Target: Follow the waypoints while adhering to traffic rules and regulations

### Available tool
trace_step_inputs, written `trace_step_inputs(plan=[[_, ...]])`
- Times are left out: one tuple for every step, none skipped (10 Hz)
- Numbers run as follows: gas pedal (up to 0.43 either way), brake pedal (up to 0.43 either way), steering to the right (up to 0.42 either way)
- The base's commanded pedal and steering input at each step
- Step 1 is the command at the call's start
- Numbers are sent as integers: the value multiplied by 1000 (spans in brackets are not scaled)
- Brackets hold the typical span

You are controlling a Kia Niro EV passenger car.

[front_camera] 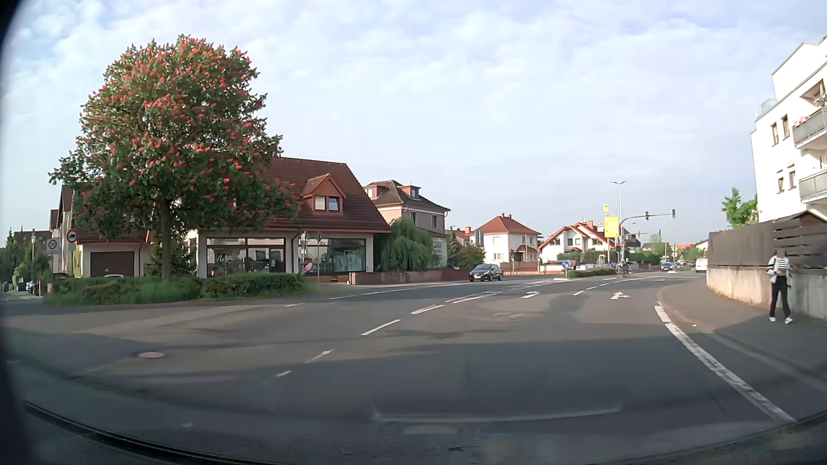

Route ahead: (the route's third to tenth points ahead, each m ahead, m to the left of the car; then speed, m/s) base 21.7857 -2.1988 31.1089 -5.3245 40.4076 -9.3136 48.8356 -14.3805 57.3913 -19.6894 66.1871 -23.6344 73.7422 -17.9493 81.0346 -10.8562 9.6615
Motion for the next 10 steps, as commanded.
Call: trace_step_inputs(plan=[[0,0,38],[0,0,42],[0,0,46],[0,0,50],[0,0,54],[0,0,56],[0,0,58],[0,0,58],[0,0,59],[0,0,60]])
